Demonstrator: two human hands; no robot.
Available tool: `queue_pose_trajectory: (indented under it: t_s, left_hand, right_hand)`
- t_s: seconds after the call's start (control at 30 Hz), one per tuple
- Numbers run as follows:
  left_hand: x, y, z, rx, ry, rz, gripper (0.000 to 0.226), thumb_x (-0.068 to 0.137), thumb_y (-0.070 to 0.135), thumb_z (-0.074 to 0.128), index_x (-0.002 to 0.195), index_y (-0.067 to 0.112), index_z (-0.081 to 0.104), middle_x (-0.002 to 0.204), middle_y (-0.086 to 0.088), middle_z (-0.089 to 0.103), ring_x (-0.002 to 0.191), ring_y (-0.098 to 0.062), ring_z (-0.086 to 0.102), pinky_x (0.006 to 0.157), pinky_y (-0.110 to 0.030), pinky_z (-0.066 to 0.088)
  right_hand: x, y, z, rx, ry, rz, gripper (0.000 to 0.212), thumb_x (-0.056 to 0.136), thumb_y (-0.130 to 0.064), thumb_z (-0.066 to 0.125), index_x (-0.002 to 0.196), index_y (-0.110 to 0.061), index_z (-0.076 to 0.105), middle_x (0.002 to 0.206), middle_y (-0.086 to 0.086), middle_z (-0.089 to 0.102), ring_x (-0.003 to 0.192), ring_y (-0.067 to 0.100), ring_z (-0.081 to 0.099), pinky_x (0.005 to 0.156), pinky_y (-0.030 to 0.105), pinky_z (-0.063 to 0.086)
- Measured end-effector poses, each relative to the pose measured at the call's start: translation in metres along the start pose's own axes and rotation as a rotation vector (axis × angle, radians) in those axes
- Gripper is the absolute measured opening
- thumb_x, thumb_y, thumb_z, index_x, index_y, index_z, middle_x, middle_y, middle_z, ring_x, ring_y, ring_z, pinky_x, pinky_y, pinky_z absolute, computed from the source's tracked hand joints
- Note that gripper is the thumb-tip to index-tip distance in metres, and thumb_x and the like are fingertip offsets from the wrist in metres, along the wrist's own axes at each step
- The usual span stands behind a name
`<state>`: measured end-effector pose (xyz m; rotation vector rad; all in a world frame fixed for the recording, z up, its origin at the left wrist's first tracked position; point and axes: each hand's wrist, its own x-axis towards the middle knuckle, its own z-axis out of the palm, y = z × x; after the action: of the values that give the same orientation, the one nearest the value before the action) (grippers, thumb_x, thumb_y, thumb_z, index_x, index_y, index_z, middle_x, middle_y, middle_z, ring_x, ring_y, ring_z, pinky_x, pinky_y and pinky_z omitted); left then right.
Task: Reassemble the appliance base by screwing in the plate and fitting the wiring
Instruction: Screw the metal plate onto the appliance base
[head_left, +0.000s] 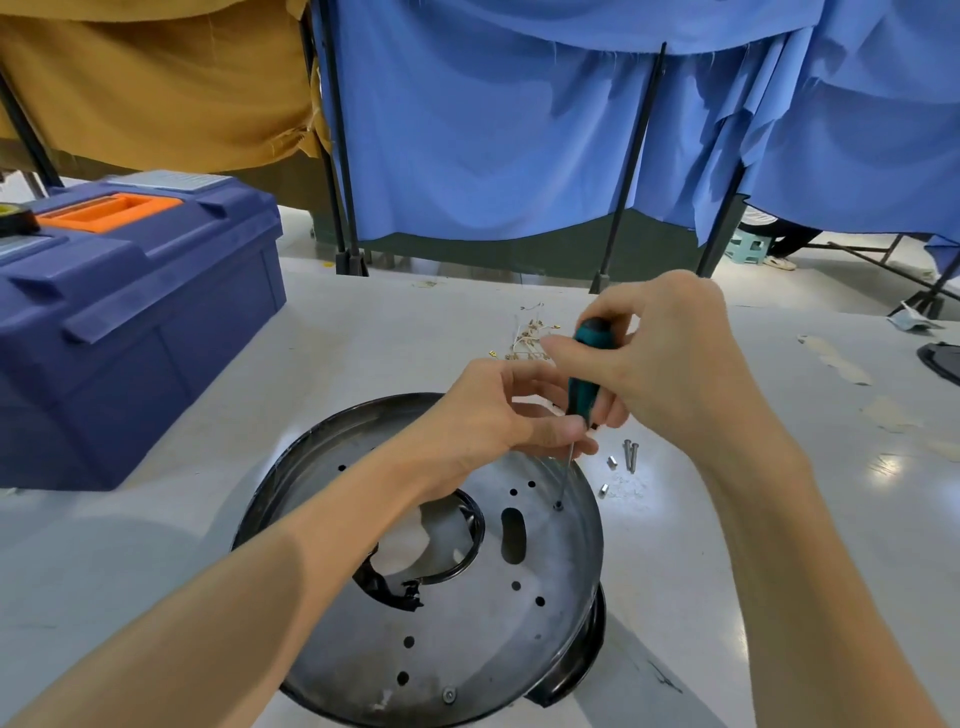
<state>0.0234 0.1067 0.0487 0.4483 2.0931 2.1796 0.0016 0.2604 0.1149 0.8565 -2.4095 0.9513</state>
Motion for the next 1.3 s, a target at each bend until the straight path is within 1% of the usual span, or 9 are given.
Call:
queue_pose_trajectory:
  t_s: [0.17,0.37,0.5,0.67,0.83,1.0,1.13,1.23,1.3]
  left_hand:
    - [0.004,0.003,0.001,0.037,0.039,0.012,0.018,0.083,-0.008,0.066,0.091,0.005,0.074,0.082,-0.010,0.074,0.077,-0.031,0.073,0.072,-0.031,0.059]
    - [-0.002,0.002,-0.002,-0.036,-0.067,-0.035,0.021,0.093,-0.002,0.057,0.111,-0.001,0.067,0.101,-0.014,0.074,0.092,-0.032,0.072,0.081,-0.032,0.058]
    - [0.000,0.001,0.007,-0.005,0.076,0.002,0.024,0.083,-0.001,0.071,0.106,-0.006,0.065,0.098,-0.020,0.069,0.080,-0.034,0.073,0.072,-0.029,0.058]
    - [0.004,0.001,0.007,-0.019,-0.043,-0.032,0.016,0.091,-0.003,0.058,0.102,-0.002,0.070,0.093,-0.015,0.075,0.084,-0.030,0.073,0.075,-0.028,0.057]
    - [-0.001,0.000,0.000,-0.036,-0.079,-0.040,0.021,0.097,0.005,0.053,0.111,0.001,0.067,0.103,-0.013,0.073,0.095,-0.031,0.071,0.082,-0.030,0.057]
    - [0.002,0.001,0.006,0.027,0.061,0.011,0.021,0.081,-0.004,0.072,0.100,-0.008,0.065,0.086,-0.011,0.069,0.078,-0.034,0.073,0.070,-0.029,0.058]
    - [0.001,0.002,0.004,0.007,-0.041,-0.002,0.020,0.088,-0.010,0.059,0.100,0.002,0.071,0.088,-0.011,0.075,0.082,-0.031,0.074,0.074,-0.028,0.058]
    - [-0.001,0.001,0.003,0.002,-0.098,0.007,0.021,0.094,-0.005,0.054,0.107,0.001,0.069,0.097,-0.013,0.074,0.089,-0.030,0.073,0.077,-0.028,0.056]
    - [-0.001,0.002,0.004,-0.001,-0.083,0.003,0.020,0.094,-0.003,0.055,0.109,0.000,0.068,0.099,-0.015,0.074,0.090,-0.032,0.073,0.078,-0.028,0.057]
  right_hand:
    - [0.002,-0.001,0.011,-0.145,-0.032,0.082,0.057,0.077,-0.057,0.070,0.059,-0.003,0.058,0.053,0.009,0.055,0.049,0.025,0.054,0.054,0.039,0.052]
    - [-0.004,0.001,-0.012,0.151,-0.032,-0.019,0.013,0.079,-0.023,0.077,0.088,-0.015,0.074,0.067,-0.001,0.070,0.048,0.009,0.066,0.061,0.022,0.057]
    - [0.000,-0.001,-0.001,0.004,0.029,0.064,0.021,0.080,-0.025,0.075,0.075,-0.007,0.066,0.062,0.007,0.061,0.061,0.030,0.065,0.062,0.043,0.057]
    - [-0.002,-0.003,-0.008,-0.146,-0.079,0.106,0.052,0.077,-0.053,0.070,0.063,-0.004,0.064,0.053,0.012,0.060,0.049,0.027,0.061,0.055,0.043,0.056]
    - [-0.005,-0.001,-0.021,0.015,-0.122,0.033,0.024,0.072,-0.033,0.076,0.089,-0.016,0.072,0.064,0.002,0.067,0.054,0.017,0.066,0.067,0.041,0.059]
    - [0.000,-0.003,0.000,-0.218,-0.063,0.114,0.034,0.081,-0.039,0.070,0.066,-0.010,0.060,0.059,0.003,0.054,0.056,0.020,0.053,0.057,0.038,0.051]
    - [-0.003,-0.003,-0.009,-0.282,-0.121,0.132,0.058,0.074,-0.062,0.067,0.057,-0.009,0.051,0.050,0.003,0.050,0.046,0.019,0.048,0.050,0.033,0.043]
    - [-0.008,-0.006,-0.022,-0.110,-0.188,0.037,0.042,0.069,-0.058,0.070,0.088,-0.020,0.072,0.073,-0.003,0.068,0.052,0.010,0.059,0.063,0.036,0.056]
    - [-0.007,-0.004,-0.018,-0.082,-0.103,-0.036,0.016,0.079,-0.032,0.071,0.081,-0.016,0.074,0.067,0.000,0.066,0.057,0.013,0.062,0.065,0.034,0.055]
